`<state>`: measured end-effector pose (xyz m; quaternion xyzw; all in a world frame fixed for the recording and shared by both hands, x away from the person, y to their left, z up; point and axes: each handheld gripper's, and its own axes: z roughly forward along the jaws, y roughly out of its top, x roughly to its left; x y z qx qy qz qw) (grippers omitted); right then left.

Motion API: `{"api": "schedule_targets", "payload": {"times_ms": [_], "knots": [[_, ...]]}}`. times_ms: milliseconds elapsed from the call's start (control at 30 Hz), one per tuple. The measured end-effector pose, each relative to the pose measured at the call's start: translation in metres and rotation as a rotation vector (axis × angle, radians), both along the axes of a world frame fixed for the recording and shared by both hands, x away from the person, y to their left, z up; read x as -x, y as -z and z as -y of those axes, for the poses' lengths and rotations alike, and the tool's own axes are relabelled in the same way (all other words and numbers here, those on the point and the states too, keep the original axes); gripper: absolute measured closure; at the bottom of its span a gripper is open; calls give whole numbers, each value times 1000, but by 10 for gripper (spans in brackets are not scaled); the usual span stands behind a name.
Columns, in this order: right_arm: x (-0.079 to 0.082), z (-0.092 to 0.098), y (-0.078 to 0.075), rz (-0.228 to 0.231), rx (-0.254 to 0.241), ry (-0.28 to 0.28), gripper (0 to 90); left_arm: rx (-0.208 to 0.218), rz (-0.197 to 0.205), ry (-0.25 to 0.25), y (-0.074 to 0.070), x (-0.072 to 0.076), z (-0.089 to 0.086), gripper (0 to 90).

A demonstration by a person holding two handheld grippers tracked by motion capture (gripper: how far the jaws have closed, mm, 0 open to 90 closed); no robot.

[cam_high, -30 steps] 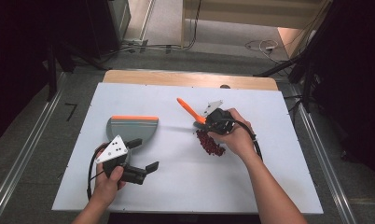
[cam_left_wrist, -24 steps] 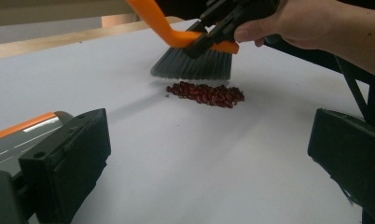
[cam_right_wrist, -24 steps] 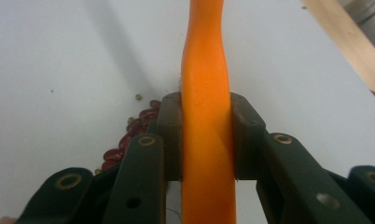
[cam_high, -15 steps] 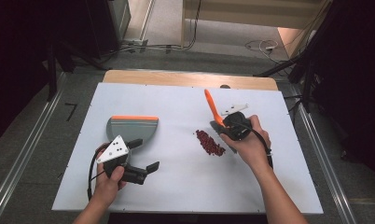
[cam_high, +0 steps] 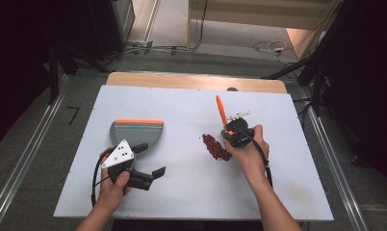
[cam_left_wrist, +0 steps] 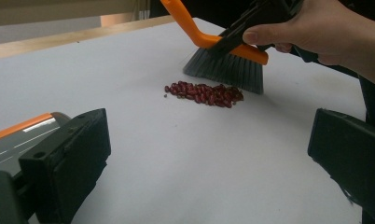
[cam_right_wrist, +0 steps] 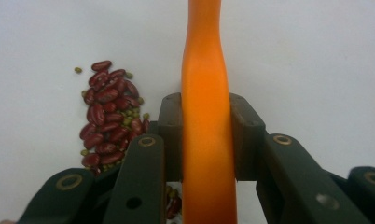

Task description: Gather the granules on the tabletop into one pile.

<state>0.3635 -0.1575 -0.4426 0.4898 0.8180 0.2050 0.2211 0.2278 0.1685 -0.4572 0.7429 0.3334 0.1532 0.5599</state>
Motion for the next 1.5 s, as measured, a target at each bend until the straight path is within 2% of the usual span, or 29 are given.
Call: {"api": "schedule_targets", "payload": {"times_ms": [233,500,667,800,867,933,1067,1133,1333,1400,1500], "knots": [[-4,-8,-1,-9,-25,-3,689,3,0,-1,0,0,0,0],[-8,-11,-2,-32,-96,-11,689,3,-1,-1,0,-1,1,0],[-10,-16,-3,-34,-83,-22,688,2,-1,-1,0,0,0,0],[-11,-12,-8,-5,-85,-38,688,2,-1,-1,0,0,-1,0],[-9,-6,-14,15,-94,-82,687,2,2,0,0,0,-1,0],[-5,1,-21,34,-104,-161,687,6,1,-4,0,0,-2,0],[4,17,-32,-11,-140,-336,687,8,-1,-7,0,-1,-2,0],[10,23,-34,-47,-166,-401,687,7,-1,-6,0,-1,-1,0],[30,22,-25,-126,-137,-671,687,6,-4,-6,0,-1,2,0],[31,19,-18,-150,-132,-727,687,4,-4,-5,0,-1,2,0],[26,15,-7,-167,-117,-770,687,5,-3,-6,0,-1,2,0]]}}
